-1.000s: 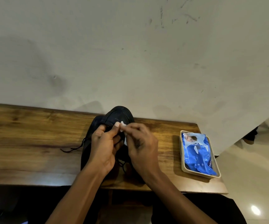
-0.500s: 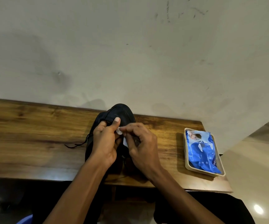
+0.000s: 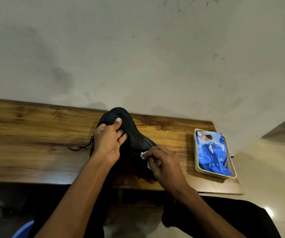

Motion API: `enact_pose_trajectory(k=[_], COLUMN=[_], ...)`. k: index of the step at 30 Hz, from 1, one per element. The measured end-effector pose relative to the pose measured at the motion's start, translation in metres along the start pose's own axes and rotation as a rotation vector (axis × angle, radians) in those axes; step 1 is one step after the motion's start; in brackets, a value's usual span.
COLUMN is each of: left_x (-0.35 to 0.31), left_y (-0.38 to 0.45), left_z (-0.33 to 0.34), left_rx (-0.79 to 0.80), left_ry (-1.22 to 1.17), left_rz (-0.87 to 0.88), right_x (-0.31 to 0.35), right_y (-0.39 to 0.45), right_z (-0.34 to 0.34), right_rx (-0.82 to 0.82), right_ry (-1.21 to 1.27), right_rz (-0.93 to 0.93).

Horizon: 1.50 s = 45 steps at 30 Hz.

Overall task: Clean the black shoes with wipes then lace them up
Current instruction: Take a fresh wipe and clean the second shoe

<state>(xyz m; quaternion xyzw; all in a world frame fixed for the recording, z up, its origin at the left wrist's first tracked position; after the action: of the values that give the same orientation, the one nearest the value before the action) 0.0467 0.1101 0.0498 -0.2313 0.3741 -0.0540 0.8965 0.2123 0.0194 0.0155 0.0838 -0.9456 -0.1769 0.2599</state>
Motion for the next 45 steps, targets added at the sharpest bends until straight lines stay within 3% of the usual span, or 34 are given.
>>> enact_pose_trajectory(k=[6,12,14,17,20,23,28,34,37,41,45], left_x=[0.002,0.005,0.005,0.016,0.030,0.030,0.029,0.035,0.028,0.026,0.037], left_y=[0.006,0.011,0.011,0.001,-0.002,0.001,-0.010,-0.030,-0.037,-0.041,-0.041], left_z=[0.002,-0.001,-0.003,0.003,0.007,0.005,0.003,0.003,0.004,0.006,0.007], left_rx=[-0.031,-0.016,0.013,0.200,0.309,0.314,0.475,0.526,0.502,0.539,0.621], left_ry=[0.035,0.147,0.474,1.151,1.409,1.285,1.287,1.252,1.203,1.152,1.121], left_rz=[0.030,0.067,0.172,0.321,0.268,0.207,0.218,0.399,0.546,0.635,0.647], right_x=[-0.001,0.003,0.000,-0.005,-0.005,-0.012,-0.025,0.009,-0.017,-0.030,0.008], right_y=[0.021,0.031,0.026,0.017,0.013,0.012,0.021,0.041,0.035,0.033,0.050], right_z=[-0.001,0.005,0.006,0.009,0.010,0.009,-0.004,-0.021,-0.033,-0.044,-0.047], right_rx=[-0.115,-0.147,-0.171,-0.168,-0.176,-0.188,-0.174,-0.179,-0.215,-0.265,-0.330], right_ry=[0.288,0.236,0.097,-0.050,-0.085,-0.061,0.138,0.136,-0.018,0.052,0.101], right_rz=[0.318,0.305,0.220,0.120,0.089,0.135,0.436,0.104,0.148,0.299,0.161])
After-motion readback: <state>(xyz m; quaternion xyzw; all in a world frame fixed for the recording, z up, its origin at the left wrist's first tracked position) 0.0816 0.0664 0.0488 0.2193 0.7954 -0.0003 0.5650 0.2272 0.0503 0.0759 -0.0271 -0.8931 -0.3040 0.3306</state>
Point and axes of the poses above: each hand's wrist, its own y-axis towards the middle knuckle, its own z-axis out of the palm, x = y × z, the point moved 3 cm from there along y, towards the middle knuckle, and after that the axes turned 9 degrees about -y, right-handed, at the moved point
